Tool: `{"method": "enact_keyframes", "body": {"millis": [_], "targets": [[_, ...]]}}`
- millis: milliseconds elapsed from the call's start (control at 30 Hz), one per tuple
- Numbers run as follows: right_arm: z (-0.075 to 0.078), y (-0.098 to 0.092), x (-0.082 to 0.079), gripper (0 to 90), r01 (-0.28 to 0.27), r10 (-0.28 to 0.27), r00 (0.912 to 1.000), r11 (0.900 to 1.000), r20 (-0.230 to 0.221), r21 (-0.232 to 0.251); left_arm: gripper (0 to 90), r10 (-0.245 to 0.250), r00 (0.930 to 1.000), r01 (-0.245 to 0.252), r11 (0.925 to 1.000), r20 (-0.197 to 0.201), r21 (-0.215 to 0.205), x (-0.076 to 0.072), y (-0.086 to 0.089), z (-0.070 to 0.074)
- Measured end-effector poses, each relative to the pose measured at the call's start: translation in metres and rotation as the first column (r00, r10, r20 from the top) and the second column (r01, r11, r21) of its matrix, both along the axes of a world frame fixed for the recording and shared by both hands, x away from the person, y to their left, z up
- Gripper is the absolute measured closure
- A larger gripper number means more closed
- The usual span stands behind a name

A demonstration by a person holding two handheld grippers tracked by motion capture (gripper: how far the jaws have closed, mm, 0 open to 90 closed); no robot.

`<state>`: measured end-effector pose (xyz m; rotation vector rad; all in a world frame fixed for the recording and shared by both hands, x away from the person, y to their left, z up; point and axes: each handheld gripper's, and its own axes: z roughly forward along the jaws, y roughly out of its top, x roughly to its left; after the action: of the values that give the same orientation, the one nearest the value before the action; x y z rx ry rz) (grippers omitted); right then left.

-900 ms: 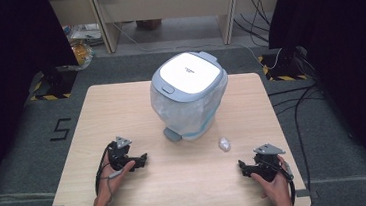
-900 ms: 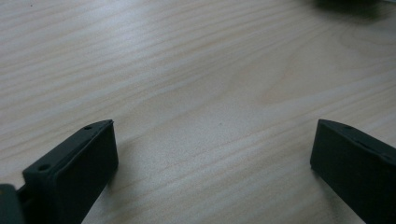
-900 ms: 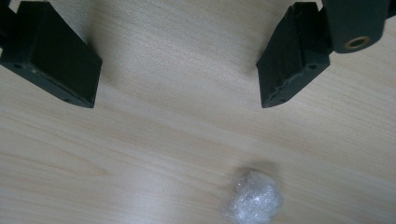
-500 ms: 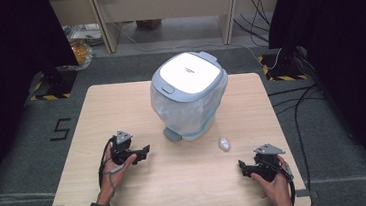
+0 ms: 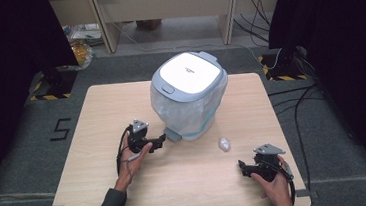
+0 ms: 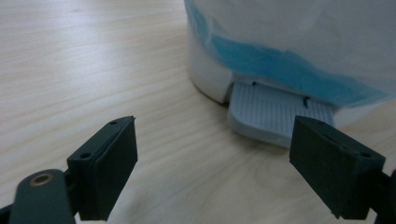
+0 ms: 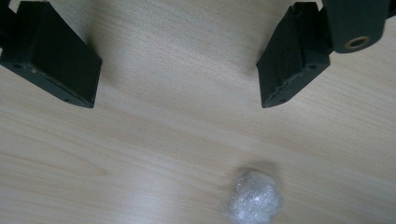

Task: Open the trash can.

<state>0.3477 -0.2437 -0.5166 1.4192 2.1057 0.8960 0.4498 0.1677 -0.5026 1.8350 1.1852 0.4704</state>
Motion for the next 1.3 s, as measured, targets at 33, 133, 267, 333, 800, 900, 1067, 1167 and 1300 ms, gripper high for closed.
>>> {"method": "enact_keyframes", "body": {"millis": [33, 133, 267, 333, 800, 900, 1067, 1167, 1300], "targets": [[0.000, 0.000, 0.000, 13.3, 0.000, 0.000, 1.0000, 1.000, -0.002, 0.000, 14.9, 0.001, 1.0000, -0.001, 1.0000, 0.003, 0.000, 0.002, -0.003, 0.000], [0.000, 0.000, 0.000, 13.2, 0.000, 0.000, 1.0000, 1.000, -0.001, 0.000, 14.9, 0.011, 0.9999, -0.011, 0.9999, -0.001, 0.009, 0.007, -0.008, -0.002], [0.000, 0.000, 0.000, 13.2, -0.001, 0.001, 1.0000, 1.000, -0.001, 0.000, 13.1, 0.019, 0.9998, -0.020, 0.9988, 0.006, 0.045, 0.012, -0.014, -0.005], [0.000, 0.000, 0.000, 13.2, -0.001, 0.001, 1.0000, 1.000, -0.001, 0.000, 12.7, 0.034, 0.9994, -0.034, 0.9988, 0.000, 0.036, 0.012, -0.015, -0.006], [0.000, 0.000, 0.000, 13.0, -0.001, 0.001, 1.0000, 1.000, 0.000, -0.001, 4.7, 0.104, 0.9932, -0.102, 0.9944, -0.053, 0.028, 0.012, -0.017, -0.011], [0.000, 0.000, 0.000, 13.0, -0.001, 0.001, 1.0000, 1.000, 0.000, -0.001, 4.7, 0.113, 0.9921, -0.111, 0.9930, -0.054, 0.041, 0.010, -0.019, -0.011], [0.000, 0.000, 0.000, 13.0, -0.001, 0.001, 1.0000, 1.000, 0.000, -0.001, 4.7, 0.124, 0.9893, -0.122, 0.9919, -0.076, 0.034, 0.007, -0.020, -0.012], [0.000, 0.000, 0.000, 12.9, 0.001, -0.001, 1.0000, 1.000, -0.001, 0.000, 4.7, 0.128, 0.9894, -0.125, 0.9911, -0.068, 0.046, 0.004, -0.023, -0.014], [0.000, 0.000, 0.000, 12.8, 0.001, -0.001, 1.0000, 1.000, -0.002, 0.000, 4.7, 0.121, 0.9895, -0.117, 0.9917, -0.079, 0.053, 0.002, -0.024, -0.017]]}}
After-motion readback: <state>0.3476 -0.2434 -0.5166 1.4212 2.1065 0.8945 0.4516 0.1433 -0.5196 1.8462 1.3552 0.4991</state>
